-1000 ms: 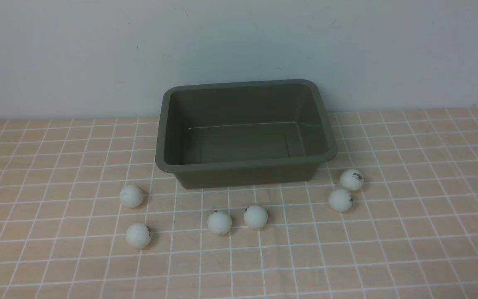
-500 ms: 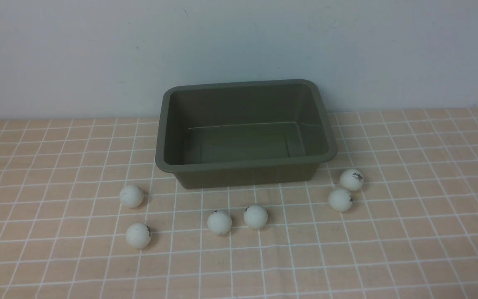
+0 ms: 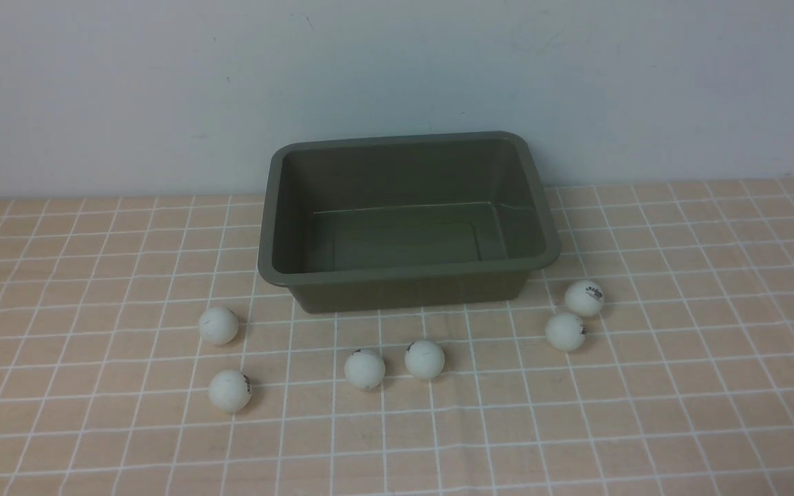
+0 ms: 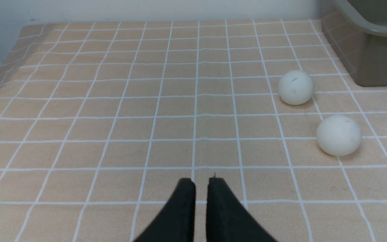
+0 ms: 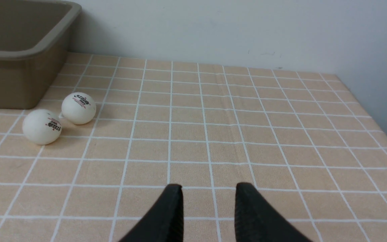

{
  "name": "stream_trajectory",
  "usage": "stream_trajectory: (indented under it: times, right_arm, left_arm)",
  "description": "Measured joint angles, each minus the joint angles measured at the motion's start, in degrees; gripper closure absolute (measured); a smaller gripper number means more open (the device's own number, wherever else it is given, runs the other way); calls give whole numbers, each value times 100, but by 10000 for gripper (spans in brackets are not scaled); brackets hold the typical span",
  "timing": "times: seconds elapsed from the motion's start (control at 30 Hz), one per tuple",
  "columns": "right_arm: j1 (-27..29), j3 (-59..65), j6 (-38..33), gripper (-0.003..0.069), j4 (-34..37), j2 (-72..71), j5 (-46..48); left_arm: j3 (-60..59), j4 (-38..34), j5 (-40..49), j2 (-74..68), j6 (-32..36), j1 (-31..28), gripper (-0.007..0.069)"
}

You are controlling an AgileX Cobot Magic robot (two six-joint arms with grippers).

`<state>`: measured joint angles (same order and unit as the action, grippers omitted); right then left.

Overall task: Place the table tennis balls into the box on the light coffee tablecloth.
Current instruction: 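Reach for and grasp a ping pong ball on the table beside the basket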

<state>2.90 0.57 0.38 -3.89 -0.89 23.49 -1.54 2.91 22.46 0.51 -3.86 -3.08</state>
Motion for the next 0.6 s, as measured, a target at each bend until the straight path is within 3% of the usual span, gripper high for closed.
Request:
stream_trajectory:
  times: [0.17,0.33,0.6]
  right_arm:
    - [0,-1015,28,447,161,0,213]
    - [0,-2047,129,447,457,-6,1095]
    - [0,-2327,146,447,701,-6,1537]
  left_arm:
    - [0,0,0,0,0,0,621]
    - [0,0,0,0,0,0,621]
    - [0,0,0,0,0,0,621]
